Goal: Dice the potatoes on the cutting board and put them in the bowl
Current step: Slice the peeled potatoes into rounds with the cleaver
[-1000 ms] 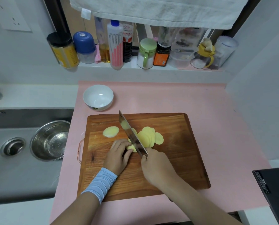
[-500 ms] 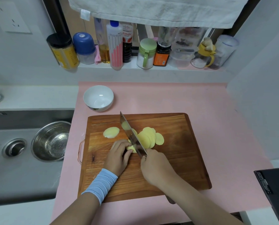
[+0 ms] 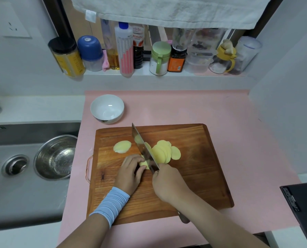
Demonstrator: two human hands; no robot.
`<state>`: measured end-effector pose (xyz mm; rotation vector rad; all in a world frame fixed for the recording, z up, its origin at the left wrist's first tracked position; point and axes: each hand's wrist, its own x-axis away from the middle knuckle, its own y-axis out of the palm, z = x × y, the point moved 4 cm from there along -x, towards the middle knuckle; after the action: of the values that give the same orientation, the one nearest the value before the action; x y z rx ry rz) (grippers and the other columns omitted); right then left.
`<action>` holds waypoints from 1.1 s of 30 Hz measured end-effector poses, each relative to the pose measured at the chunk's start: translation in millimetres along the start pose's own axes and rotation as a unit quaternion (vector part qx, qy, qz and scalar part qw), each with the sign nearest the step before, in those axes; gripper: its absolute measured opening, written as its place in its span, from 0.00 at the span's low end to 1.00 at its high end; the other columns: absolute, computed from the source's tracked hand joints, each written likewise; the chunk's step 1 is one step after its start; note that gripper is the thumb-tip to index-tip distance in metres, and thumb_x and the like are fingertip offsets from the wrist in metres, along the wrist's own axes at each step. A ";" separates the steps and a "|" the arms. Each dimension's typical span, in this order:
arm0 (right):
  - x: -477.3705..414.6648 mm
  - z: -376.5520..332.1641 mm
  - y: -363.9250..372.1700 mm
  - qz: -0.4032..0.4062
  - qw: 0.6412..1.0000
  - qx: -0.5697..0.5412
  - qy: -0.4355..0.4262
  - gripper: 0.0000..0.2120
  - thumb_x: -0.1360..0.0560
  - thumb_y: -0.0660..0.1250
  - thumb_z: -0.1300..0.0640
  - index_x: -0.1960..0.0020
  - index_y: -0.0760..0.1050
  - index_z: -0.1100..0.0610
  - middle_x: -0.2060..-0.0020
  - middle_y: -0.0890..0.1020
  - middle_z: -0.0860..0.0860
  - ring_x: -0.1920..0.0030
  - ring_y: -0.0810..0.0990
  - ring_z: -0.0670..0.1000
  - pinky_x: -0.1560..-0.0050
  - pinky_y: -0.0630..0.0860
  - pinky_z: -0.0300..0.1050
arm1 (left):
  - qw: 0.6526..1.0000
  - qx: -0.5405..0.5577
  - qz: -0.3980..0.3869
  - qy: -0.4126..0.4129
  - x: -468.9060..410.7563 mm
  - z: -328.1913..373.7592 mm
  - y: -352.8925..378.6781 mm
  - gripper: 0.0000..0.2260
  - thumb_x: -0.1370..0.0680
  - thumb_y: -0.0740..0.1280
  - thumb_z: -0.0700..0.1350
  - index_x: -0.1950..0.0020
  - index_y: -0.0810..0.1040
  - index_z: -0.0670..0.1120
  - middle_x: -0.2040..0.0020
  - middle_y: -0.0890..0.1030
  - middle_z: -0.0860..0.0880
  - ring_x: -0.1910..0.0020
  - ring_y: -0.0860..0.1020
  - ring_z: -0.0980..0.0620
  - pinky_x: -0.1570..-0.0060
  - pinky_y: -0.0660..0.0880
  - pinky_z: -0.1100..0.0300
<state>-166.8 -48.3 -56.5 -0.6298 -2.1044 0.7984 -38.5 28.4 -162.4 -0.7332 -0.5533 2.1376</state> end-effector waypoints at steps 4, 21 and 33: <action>2.8 5.9 -0.6 0.009 1.000 -0.006 0.008 0.12 0.16 0.56 0.54 0.42 0.77 0.55 0.54 0.82 0.51 0.55 0.81 0.51 0.57 0.79 0.45 | 1.000 0.002 -0.003 0.000 -1.7 -0.1 0.3 0.09 0.22 0.65 0.48 0.46 0.79 0.44 0.46 0.77 0.50 0.45 0.74 0.54 0.38 0.65 0.70; -15.3 11.0 18.3 0.000 0.999 -0.041 0.011 0.12 0.17 0.56 0.54 0.42 0.77 0.54 0.54 0.82 0.51 0.54 0.81 0.51 0.52 0.80 0.48 | 1.000 0.009 -0.011 0.003 -1.6 -1.8 -0.5 0.09 0.22 0.65 0.48 0.47 0.79 0.45 0.46 0.76 0.52 0.45 0.74 0.54 0.39 0.67 0.68; -20.8 6.7 28.0 0.019 0.999 -0.033 0.001 0.11 0.17 0.56 0.55 0.43 0.76 0.55 0.54 0.82 0.51 0.53 0.80 0.52 0.52 0.77 0.48 | 1.000 0.017 -0.002 0.007 -0.8 -3.3 -2.3 0.09 0.21 0.65 0.47 0.45 0.80 0.44 0.45 0.76 0.53 0.44 0.75 0.53 0.38 0.67 0.68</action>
<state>-155.7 -45.2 -90.1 -0.7076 -2.1291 0.7520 -34.7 29.6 -163.1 -0.7263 -0.5105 2.1309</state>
